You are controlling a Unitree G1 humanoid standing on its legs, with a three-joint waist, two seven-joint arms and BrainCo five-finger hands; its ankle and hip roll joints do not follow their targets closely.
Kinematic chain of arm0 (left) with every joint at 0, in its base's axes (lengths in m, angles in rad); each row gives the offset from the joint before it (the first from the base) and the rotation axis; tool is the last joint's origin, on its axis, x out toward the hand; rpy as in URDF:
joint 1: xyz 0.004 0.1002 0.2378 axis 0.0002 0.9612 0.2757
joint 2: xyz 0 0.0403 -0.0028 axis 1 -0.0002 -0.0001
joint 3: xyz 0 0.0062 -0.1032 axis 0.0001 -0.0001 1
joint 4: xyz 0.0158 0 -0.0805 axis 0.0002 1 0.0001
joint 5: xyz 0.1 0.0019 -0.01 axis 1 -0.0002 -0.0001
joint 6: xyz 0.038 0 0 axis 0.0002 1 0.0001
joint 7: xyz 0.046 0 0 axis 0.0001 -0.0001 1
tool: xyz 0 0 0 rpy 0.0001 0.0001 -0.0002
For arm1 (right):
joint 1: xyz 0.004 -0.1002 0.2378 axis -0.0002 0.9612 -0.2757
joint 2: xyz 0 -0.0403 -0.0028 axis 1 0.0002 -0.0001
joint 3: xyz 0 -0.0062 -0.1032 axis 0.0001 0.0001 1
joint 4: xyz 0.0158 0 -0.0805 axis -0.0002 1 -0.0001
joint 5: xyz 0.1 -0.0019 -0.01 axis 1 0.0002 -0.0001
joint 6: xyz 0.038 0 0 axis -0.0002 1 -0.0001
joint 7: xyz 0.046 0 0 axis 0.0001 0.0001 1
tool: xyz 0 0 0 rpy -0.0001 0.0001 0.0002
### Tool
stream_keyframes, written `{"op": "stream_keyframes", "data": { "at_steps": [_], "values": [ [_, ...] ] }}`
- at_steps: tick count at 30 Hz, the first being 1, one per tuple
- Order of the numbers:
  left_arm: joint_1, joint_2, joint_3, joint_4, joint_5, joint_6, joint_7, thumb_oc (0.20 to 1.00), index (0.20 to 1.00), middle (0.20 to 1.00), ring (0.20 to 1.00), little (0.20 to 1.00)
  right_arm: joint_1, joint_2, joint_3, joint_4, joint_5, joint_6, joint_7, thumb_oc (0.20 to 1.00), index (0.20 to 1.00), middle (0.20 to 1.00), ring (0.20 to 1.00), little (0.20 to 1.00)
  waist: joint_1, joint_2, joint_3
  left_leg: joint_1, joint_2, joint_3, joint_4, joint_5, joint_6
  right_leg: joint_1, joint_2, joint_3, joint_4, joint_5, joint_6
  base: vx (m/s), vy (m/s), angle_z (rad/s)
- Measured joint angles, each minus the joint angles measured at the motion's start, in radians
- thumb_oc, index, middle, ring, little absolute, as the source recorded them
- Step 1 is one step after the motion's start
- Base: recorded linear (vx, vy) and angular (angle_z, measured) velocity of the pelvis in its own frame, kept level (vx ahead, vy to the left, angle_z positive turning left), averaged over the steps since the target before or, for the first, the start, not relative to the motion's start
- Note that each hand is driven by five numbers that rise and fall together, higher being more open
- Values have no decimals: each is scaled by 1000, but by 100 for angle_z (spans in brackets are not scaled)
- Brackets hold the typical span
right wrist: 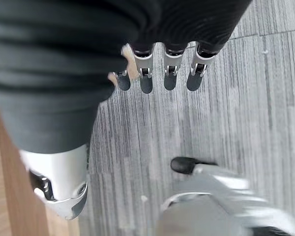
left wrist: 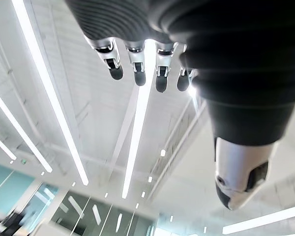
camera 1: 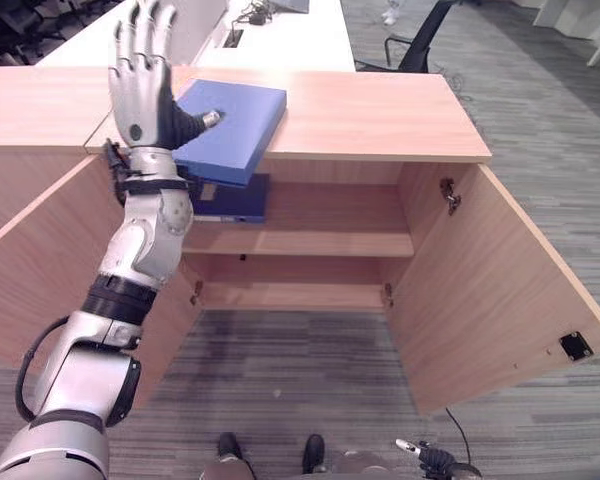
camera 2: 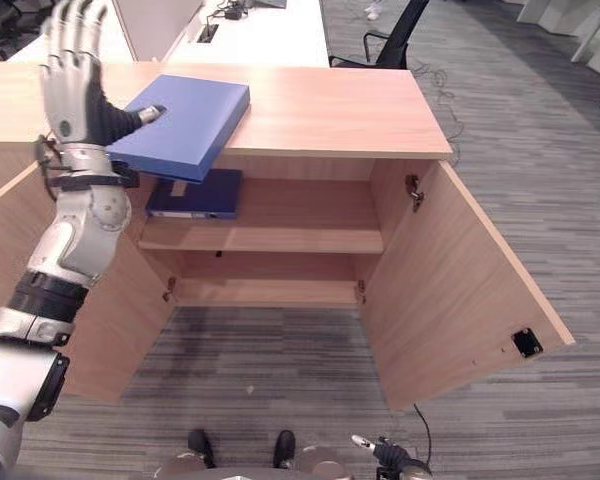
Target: Put the empty folder in the office cabinet
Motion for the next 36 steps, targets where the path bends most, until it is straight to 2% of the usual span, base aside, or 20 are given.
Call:
{"op": "stream_keyframes", "data": {
  "at_steps": [2, 4, 5, 7, 8, 9, 10, 11, 12, 13, 15, 17, 18, 19, 21, 22, 23, 26, 29, 36],
  "values": [
    [37, 2, -1, -9, 1, -9, -3, 1000, 1000, 1000, 1000, 1000, 11, -2, 1, -1, 0, -5, 1, 1000, 1000, 1000, 1000, 1000, -6, 37, -17, 32, 14, 1, 12, 12, 3, 53, 35, 19, -47, -8, 0, 321, 297, -43],
    [40, 6, -2, -23, 3, -22, -2, 1000, 1000, 1000, 1000, 1000, 15, -2, -1, 17, 0, 2, 5, 1000, 1000, 1000, 1000, 1000, -13, 41, -21, 75, -33, 30, 10, 1, 24, 72, 27, 32, -39, -28, -9, 256, 286, -30],
    [42, 3, -8, -33, 5, -30, -2, 1000, 1000, 1000, 1000, 1000, 41, -6, -6, 25, 0, 4, 8, 1000, 1000, 1000, 1000, 1000, -28, 66, -39, 120, -78, 43, -11, 17, 53, 79, 29, 39, -9, -50, -25, 239, 302, -31],
    [43, 10, -6, -52, 6, -31, -2, 1000, 1000, 1000, 1000, 1000, 49, -10, -7, 26, 0, 5, 9, 1000, 1000, 1000, 1000, 1000, -23, 83, -49, 152, -107, 46, -41, 28, 85, 78, 28, 65, 18, -60, -16, 251, 315, -38],
    [43, 10, -3, -54, 11, -36, -2, 1000, 1000, 1000, 1000, 1000, 52, -13, -8, 17, 0, 4, 11, 1000, 1000, 1000, 1000, 1000, -29, 100, -57, 168, -125, 55, -38, 35, 119, 68, 24, 66, 52, -84, 5, 223, 330, -30],
    [48, 10, -4, -57, 16, -43, -2, 1000, 1000, 1000, 1000, 1000, 59, -16, -13, -4, 0, 5, 10, 1000, 1000, 1000, 1000, 1000, -37, 110, -53, 195, -133, 65, -41, -4, 169, 66, 3, 66, 119, -128, 13, 92, 229, -13],
    [55, 3, -6, -57, 23, -49, -2, 1000, 1000, 1000, 1000, 1000, 68, -17, -26, -26, 0, 2, 11, 1000, 1000, 1000, 1000, 1000, -39, 122, -50, 212, -140, 45, -41, -20, 162, 31, -24, 46, 236, -168, 30, 134, 341, -10],
    [74, 7, -11, -74, 23, -52, -2, 1000, 1000, 1000, 1000, 1000, 75, -17, -6, -57, 0, 3, 14, 1000, 1000, 1000, 1000, 1000, -41, 131, -57, 244, -171, 58, -37, -44, 170, -36, -80, 29, 417, -204, 61, 100, 238, -3],
    [74, 16, -9, -91, 23, -52, -1, 1000, 1000, 1000, 1000, 1000, 72, -11, 0, -65, 0, 3, 20, 1000, 1000, 1000, 1000, 1000, -42, 131, -57, 249, -188, 60, -31, -52, 178, -93, -127, 10, 545, -212, 61, 88, 169, 17],
    [76, 6, -11, -114, 25, -55, 0, 1000, 1000, 1000, 1000, 1000, 76, -8, 0, -87, 1, 1, 31, 1000, 1000, 1000, 1000, 1000, -47, 132, -57, 264, -216, 51, -28, -63, 193, -161, -220, -36, 672, -254, 77, 58, 31, 21],
    [78, -1, -14, -126, 25, -59, 1, 1000, 1000, 1000, 1000, 1000, 66, -13, 7, -85, 2, -1, 31, 1000, 1000, 1000, 1000, 1000, -50, 131, -55, 264, -217, 34, -29, -74, 207, -192, -255, -22, 634, -257, 102, 78, -18, 24],
    [87, -19, -19, -124, 25, -66, 0, 1000, 1000, 1000, 1000, 1000, 60, -13, 4, -85, 2, -2, 32, 1000, 1000, 1000, 1000, 1000, -52, 129, -50, 265, -197, -6, -29, -92, 184, -223, -219, 23, 536, -256, 107, -19, -65, 20],
    [99, -27, -23, -114, 26, -71, -4, 1000, 1000, 1000, 1000, 1000, 50, -2, 9, -85, 4, -2, 31, 1000, 1000, 1000, 1000, 1000, -57, 115, -40, 272, -191, -10, -23, -89, 179, -230, -191, 46, 453, -235, 127, -26, -97, 16],
    [106, -25, -27, -109, 26, -71, -8, 1000, 1000, 1000, 1000, 1000, 47, 6, 10, -84, 8, -2, 31, 1000, 1000, 1000, 1000, 1000, -54, 103, -39, 274, -191, -5, -17, -90, 179, -249, -188, 47, 427, -211, 123, 27, -61, 24],
    [140, -28, -26, -109, 33, -77, -17, 1000, 1000, 1000, 1000, 1000, 63, 24, 15, -85, 11, -2, 31, 1000, 1000, 1000, 1000, 1000, -60, 68, -48, 292, -194, -14, -16, -101, 151, -219, -160, 44, 280, -117, 126, 17, -80, 35],
    [152, -26, -21, -112, 35, -80, -22, 1000, 1000, 1000, 1000, 1000, 80, 31, 18, -80, 11, -1, 31, 1000, 1000, 1000, 1000, 1000, -53, 45, -49, 311, -205, -21, -17, -107, 142, -186, -159, 51, 224, -4, 109, 56, -122, 41],
    [226, -40, 9, -162, 38, -87, -32, 1000, 1000, 1000, 1000, 1000, 87, 23, 12, -76, 11, 0, 31, 1000, 1000, 1000, 1000, 1000, -35, 75, -61, 320, -171, -27, -27, -118, 123, -138, -130, 15, 157, 42, 85, 114, -158, 21],
    [298, -42, 57, -231, 42, -108, -57, 1000, 1000, 1000, 1000, 1000, 86, 7, 10, -56, 10, 5, 31, 1000, 1000, 1000, 1000, 1000, -13, 101, -67, 307, -132, -31, -12, -130, 93, -104, -80, -4, 76, 70, 62, 66, -101, 6],
    [330, -68, 108, -265, 38, -132, -72, 1000, 1000, 1000, 1000, 1000, 93, 9, 16, -57, 11, 5, 32, 1000, 1000, 1000, 1000, 1000, -1, 100, -74, 307, -101, -28, -6, -131, 83, -56, -34, -13, -13, 101, 20, 40, -84, 1],
    [371, -76, 113, -319, 16, -180, -105, 1000, 1000, 1000, 1000, 1000, 117, 8, 21, -99, 11, 5, 33, 1000, 1000, 1000, 1000, 1000, 3, 96, -83, 307, -87, -36, -13, -130, 81, -15, -11, -29, -89, 128, 21, 30, -55, 5]
  ]
}}
